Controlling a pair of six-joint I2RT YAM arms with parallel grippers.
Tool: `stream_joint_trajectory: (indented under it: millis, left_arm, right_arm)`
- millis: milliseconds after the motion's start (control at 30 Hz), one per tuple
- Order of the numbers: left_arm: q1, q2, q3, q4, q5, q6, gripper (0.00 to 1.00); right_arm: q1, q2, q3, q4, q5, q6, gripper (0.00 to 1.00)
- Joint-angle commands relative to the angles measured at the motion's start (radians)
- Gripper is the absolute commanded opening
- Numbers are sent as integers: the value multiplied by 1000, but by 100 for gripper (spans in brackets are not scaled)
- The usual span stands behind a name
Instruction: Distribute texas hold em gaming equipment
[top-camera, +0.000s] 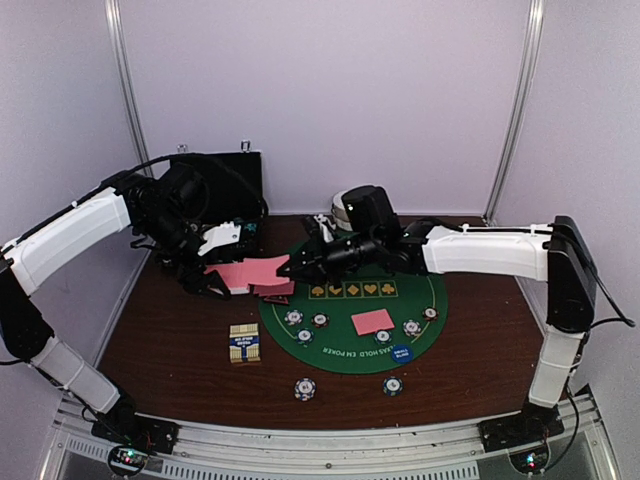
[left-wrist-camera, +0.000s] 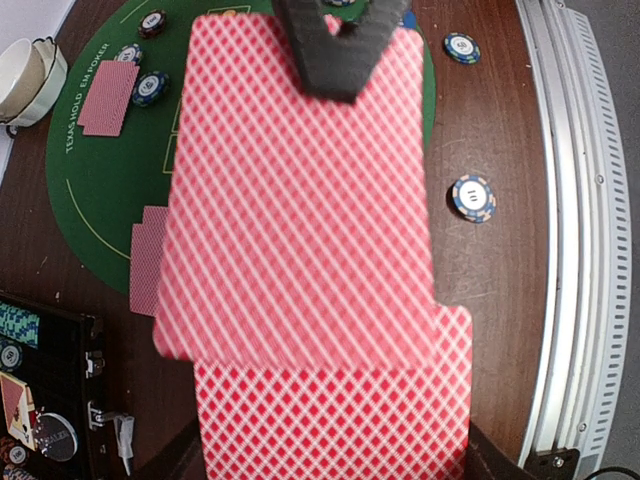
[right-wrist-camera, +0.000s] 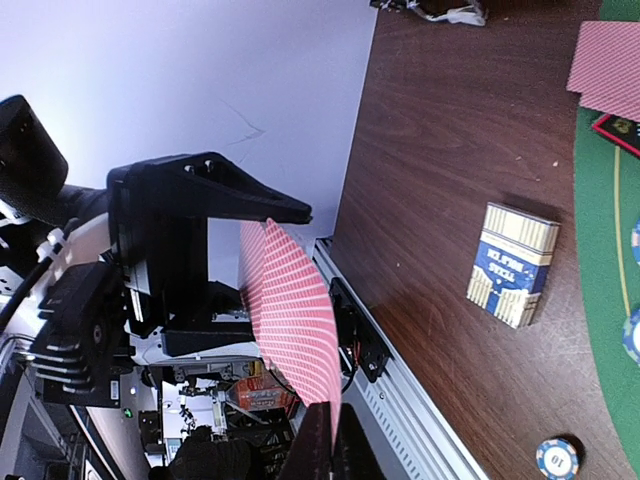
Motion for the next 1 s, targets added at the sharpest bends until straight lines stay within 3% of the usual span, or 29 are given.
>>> stream_joint_trajectory:
  millis: [0, 233, 500, 600, 967]
  left_arm:
    - [7, -15, 18, 12, 11, 1, 34]
    - [7, -17, 15, 6, 9, 4, 34]
    - [7, -19, 17, 4, 11, 5, 34]
    - [7, -17, 18, 3, 14, 4, 34]
    - [7, -15, 19, 1, 17, 2, 34]
  right_arm:
    - [-71, -111, -97, 53, -15, 22, 0]
    - [-232, -216, -316, 34, -51, -37, 0]
    - [-412, -258, -477, -207, -20, -297, 0]
    - [-440, -244, -498, -270, 23, -380, 0]
    - [-460, -130, -495, -212, 32, -420, 0]
